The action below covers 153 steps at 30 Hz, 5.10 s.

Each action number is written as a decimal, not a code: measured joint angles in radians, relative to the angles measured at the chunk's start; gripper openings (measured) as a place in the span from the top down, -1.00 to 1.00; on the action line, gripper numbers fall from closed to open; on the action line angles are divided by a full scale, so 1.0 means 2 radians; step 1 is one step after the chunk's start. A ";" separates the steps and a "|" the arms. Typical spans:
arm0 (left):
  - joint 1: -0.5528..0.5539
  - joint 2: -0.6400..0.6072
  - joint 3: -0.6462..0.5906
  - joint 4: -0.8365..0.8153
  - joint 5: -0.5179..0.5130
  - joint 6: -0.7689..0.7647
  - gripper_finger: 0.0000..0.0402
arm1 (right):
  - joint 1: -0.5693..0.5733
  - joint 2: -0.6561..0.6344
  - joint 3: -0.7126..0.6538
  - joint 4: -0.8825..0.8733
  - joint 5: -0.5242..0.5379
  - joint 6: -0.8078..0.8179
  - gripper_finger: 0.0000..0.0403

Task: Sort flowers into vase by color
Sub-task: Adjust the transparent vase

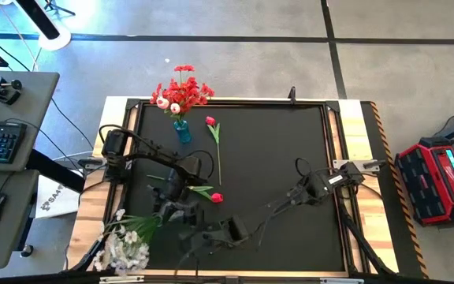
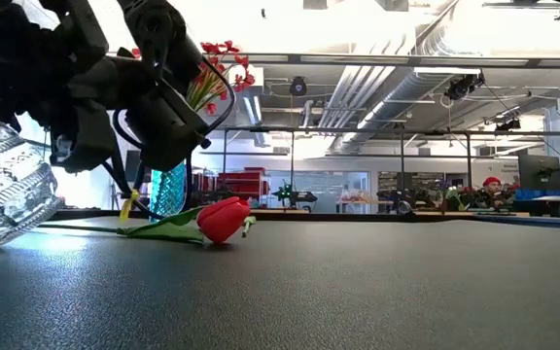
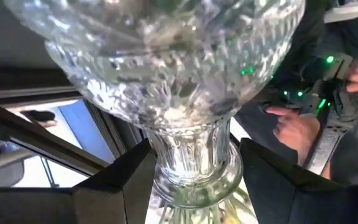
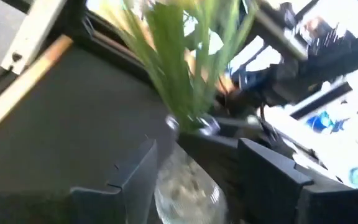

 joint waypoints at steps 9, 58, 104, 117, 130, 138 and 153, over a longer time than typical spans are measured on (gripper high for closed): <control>-0.003 0.000 0.000 0.012 0.045 -0.037 0.01 | -0.036 -0.060 -0.008 -0.053 -0.183 0.123 -0.05; 0.049 0.000 0.110 0.158 0.106 -0.249 0.02 | 0.033 -0.097 -0.010 -0.221 -0.005 0.262 -0.06; 0.070 0.038 0.109 0.414 0.004 -0.140 0.02 | -0.053 -0.188 -0.010 -0.403 -0.182 0.280 0.21; 0.078 0.037 0.110 0.447 -0.186 -0.077 0.02 | -0.042 -0.331 -0.009 -0.529 -0.035 0.469 0.03; 0.055 0.031 0.111 0.396 -0.280 0.021 -0.54 | -0.015 -0.342 -0.013 -0.618 -0.046 0.531 0.03; 0.055 -0.020 0.141 0.298 -0.390 0.043 -0.81 | -0.020 -0.342 -0.013 -0.617 -0.052 0.499 0.03; -0.022 -0.292 0.139 0.282 -0.636 0.015 -0.81 | -0.081 -0.330 -0.109 -0.578 -0.150 0.344 0.03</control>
